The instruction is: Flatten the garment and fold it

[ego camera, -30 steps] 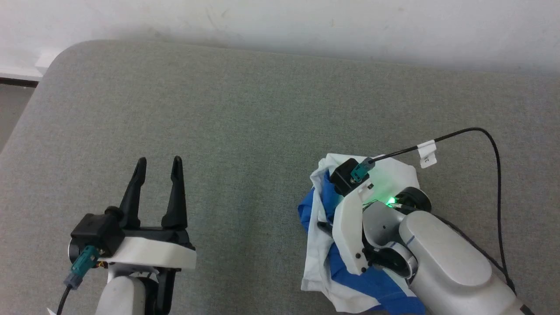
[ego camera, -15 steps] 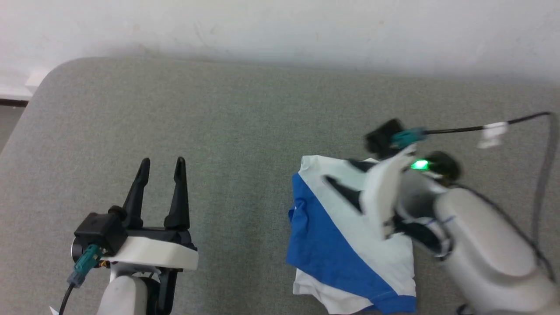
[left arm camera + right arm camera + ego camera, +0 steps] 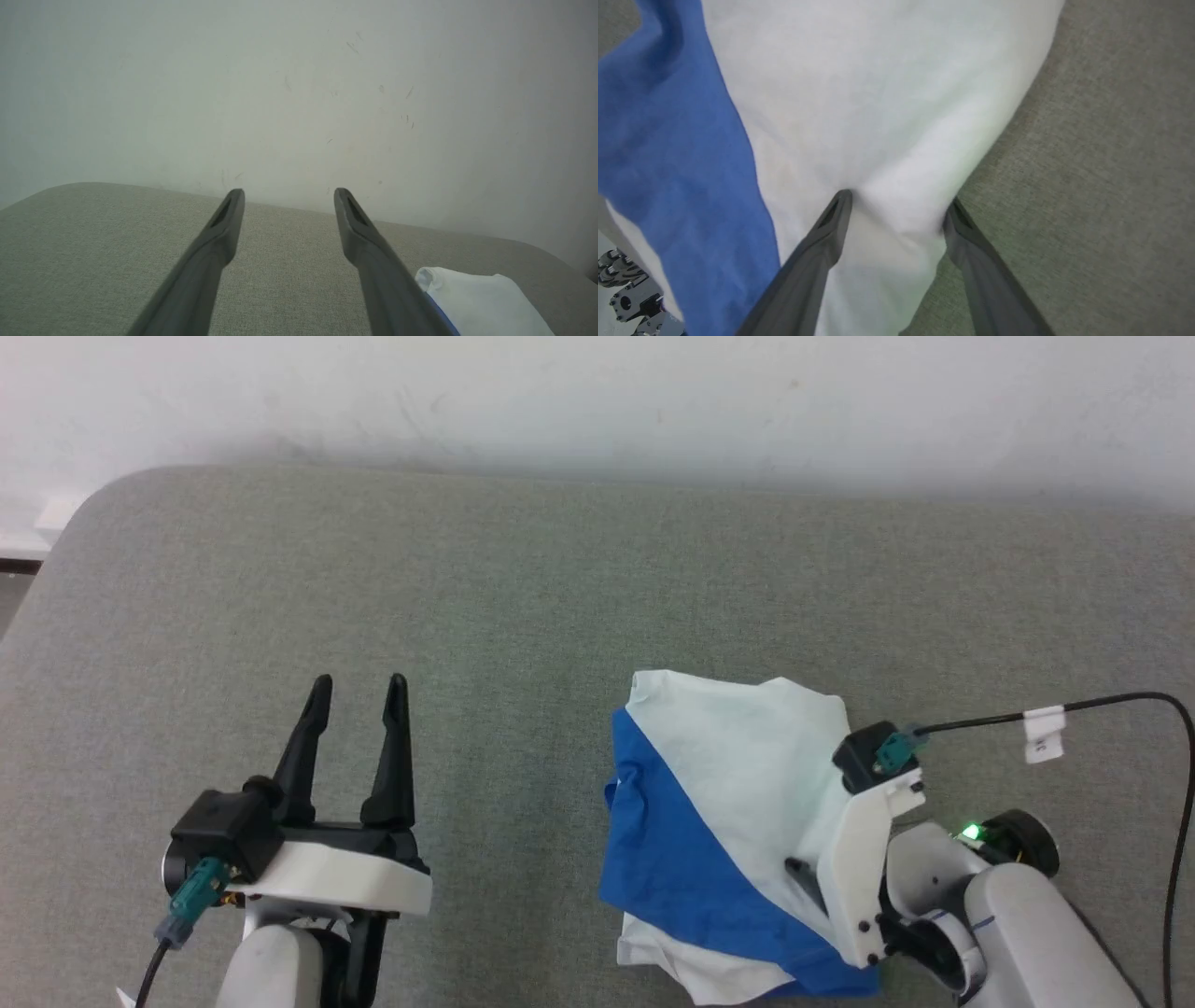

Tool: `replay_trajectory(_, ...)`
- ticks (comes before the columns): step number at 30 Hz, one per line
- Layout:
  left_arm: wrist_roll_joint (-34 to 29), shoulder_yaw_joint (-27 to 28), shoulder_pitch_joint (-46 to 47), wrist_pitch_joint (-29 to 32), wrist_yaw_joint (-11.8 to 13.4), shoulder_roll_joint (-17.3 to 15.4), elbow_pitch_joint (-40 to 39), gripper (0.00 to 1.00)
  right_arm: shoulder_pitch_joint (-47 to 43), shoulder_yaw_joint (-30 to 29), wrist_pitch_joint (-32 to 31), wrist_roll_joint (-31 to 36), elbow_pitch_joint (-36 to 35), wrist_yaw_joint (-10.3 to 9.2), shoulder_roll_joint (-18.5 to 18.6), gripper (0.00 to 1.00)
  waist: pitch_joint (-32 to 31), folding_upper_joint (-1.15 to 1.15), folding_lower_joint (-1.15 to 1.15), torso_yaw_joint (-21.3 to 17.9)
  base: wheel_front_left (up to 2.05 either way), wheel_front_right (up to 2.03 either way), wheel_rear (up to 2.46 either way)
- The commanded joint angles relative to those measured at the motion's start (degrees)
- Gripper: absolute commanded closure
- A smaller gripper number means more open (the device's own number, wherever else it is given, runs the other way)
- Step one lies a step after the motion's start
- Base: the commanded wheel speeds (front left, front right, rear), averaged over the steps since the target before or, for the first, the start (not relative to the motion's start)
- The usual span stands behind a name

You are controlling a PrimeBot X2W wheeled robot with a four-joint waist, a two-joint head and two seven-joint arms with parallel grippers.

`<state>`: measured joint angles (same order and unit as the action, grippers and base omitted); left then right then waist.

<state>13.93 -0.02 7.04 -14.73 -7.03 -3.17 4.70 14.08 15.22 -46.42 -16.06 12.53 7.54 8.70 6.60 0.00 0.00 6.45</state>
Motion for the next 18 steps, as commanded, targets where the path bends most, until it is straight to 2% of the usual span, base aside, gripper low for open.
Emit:
replay_trajectory(1, -0.30, -0.14, 0.04, -0.27, -0.37, 0.22, 0.14, 0.00, -0.76, 0.06, -0.31, 0.60, 0.21, -0.05, -0.36, 0.00, 0.29, 0.00, 0.00, 0.28, 0.00, 0.00, 0.00)
replay_trajectory(8, -0.07, -0.76, 0.53, -0.27, -0.41, 0.15, 0.67, 0.00, -1.44, -0.03, 0.54, 3.46, 4.32, -0.05, -1.09, 0.00, 1.09, 0.00, 0.00, 1.29, 0.00, 0.00, 0.00)
replay_trajectory(9, -0.11, -0.74, 0.50, -0.27, -0.42, 0.07, 0.72, 0.00, -1.35, -0.10, 0.41, 3.53, 5.11, -0.05, -1.02, 0.10, 1.17, 0.00, 0.00, 1.29, 0.00, 0.00, 0.00)
replay_trajectory(11, -0.16, -0.65, 0.45, -0.27, -0.42, -0.08, 0.80, 0.00, -0.80, -0.38, 1.23, 3.43, 6.11, -0.05, -0.95, 0.93, 1.28, 0.00, 0.00, 1.14, 0.00, 0.00, 0.00)
replay_trajectory(12, -0.17, -0.58, 0.42, -0.27, -0.43, -0.15, 0.83, 0.00, -0.49, -0.20, 1.74, 3.35, 6.56, -0.05, -0.79, 1.00, 1.31, 0.00, 0.00, 0.98, 0.00, 0.00, 0.00)
replay_trajectory(18, -0.28, 0.07, -0.01, -0.27, -0.43, -0.43, 0.25, 0.00, 2.10, 2.32, 4.33, 1.85, 7.24, -0.05, 0.93, 1.00, 1.42, 0.00, 0.00, -2.05, 0.00, 0.00, 0.00)
